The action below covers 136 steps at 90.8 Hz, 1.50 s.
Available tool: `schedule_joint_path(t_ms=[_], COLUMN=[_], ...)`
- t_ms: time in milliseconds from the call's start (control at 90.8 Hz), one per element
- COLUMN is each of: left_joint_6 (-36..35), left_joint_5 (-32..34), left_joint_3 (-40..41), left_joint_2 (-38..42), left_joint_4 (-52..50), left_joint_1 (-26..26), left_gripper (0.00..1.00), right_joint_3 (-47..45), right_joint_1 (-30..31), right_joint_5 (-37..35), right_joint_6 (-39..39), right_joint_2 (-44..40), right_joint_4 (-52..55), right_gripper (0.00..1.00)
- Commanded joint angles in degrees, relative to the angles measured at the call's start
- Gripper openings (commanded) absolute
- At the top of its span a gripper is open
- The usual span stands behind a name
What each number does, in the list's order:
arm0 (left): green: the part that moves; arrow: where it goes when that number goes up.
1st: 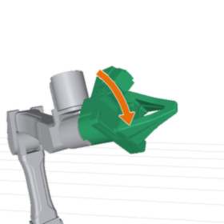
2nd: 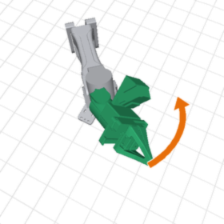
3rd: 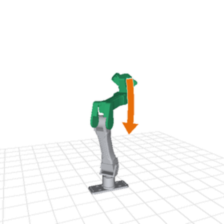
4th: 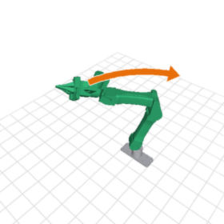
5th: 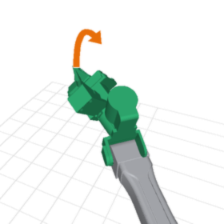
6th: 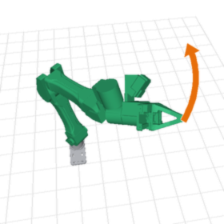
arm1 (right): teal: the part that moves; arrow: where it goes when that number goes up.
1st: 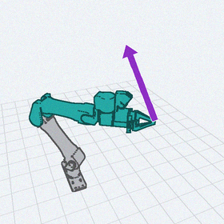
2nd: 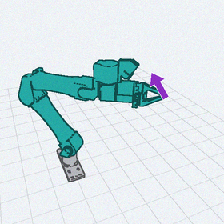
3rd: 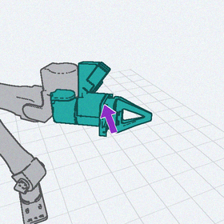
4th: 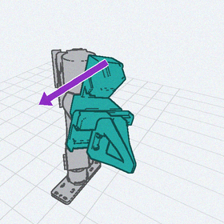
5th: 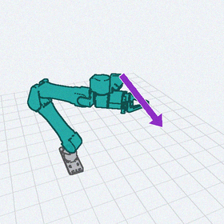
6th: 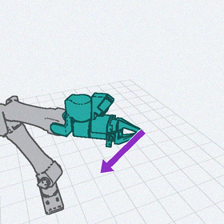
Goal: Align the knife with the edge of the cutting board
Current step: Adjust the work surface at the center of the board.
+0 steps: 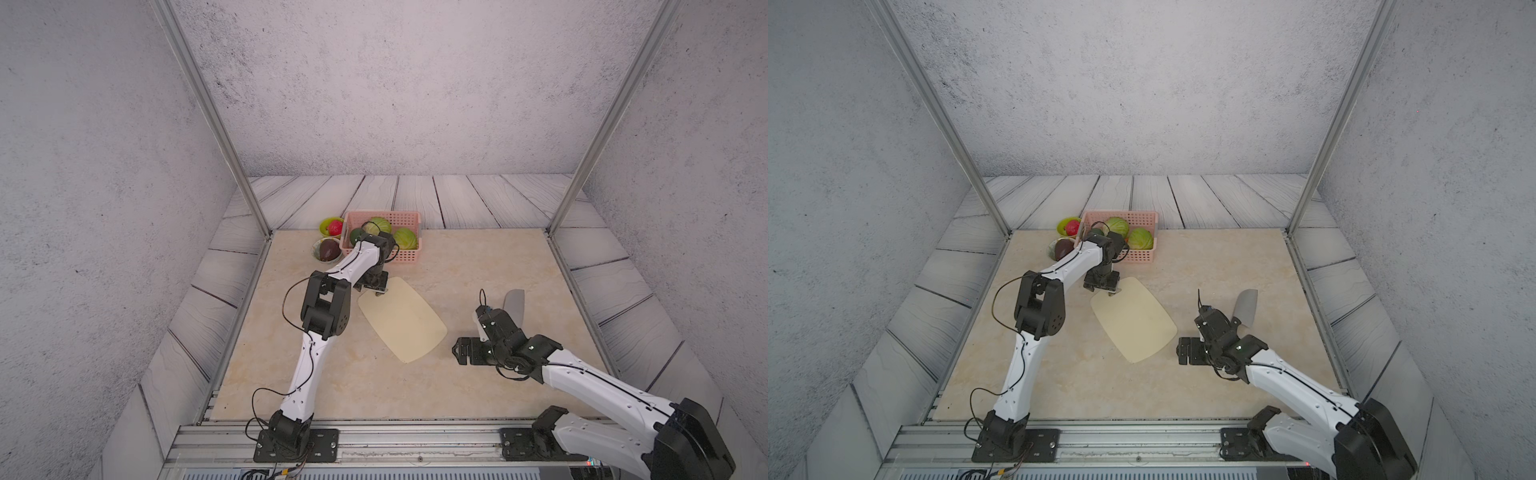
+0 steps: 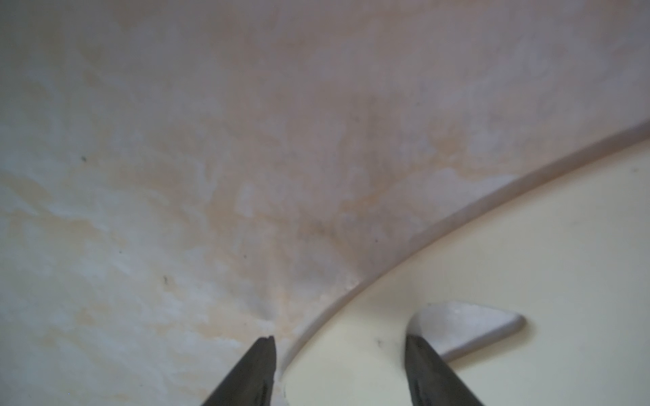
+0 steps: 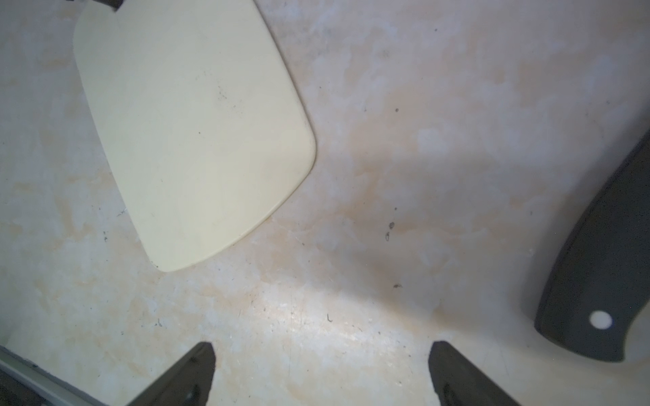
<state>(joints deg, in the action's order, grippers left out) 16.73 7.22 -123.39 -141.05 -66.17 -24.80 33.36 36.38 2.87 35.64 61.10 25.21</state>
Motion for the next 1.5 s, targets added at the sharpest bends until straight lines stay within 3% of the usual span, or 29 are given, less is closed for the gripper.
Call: schedule_joint_path(t_ms=[0, 319, 859, 1178, 1486], left_joint_6=[0.0, 6.6, 17.8, 21.2, 22.1], left_joint_5=[-1.3, -5.7, -11.1, -14.2, -13.8], left_joint_3=[2.2, 15.9, 45.2, 55.9, 60.7], left_joint_2=[-3.4, 1.7, 16.6, 23.8, 27.9], left_joint_4=[-1.9, 2.5, 21.1, 27.9, 29.5], left_joint_1=[0.9, 1.2, 1.8, 1.5, -0.2], left_gripper=[0.59, 0.58, 0.58, 0.58, 0.6], right_joint_3=[1.0, 0.2, -1.4, 0.0, 3.0], right_joint_1=[0.3, 0.3, 0.3, 0.3, 0.3], right_joint_5=[0.8, 5.3, 11.6, 13.1, 13.0], right_joint_6=[-0.7, 0.4, 4.2, 5.3, 5.7], right_joint_2=[1.0, 3.6, 11.0, 16.1, 20.0], right_joint_4=[0.3, -3.6, -12.9, -15.9, -15.6], right_gripper=[0.99, 0.99, 0.99, 0.99, 0.99])
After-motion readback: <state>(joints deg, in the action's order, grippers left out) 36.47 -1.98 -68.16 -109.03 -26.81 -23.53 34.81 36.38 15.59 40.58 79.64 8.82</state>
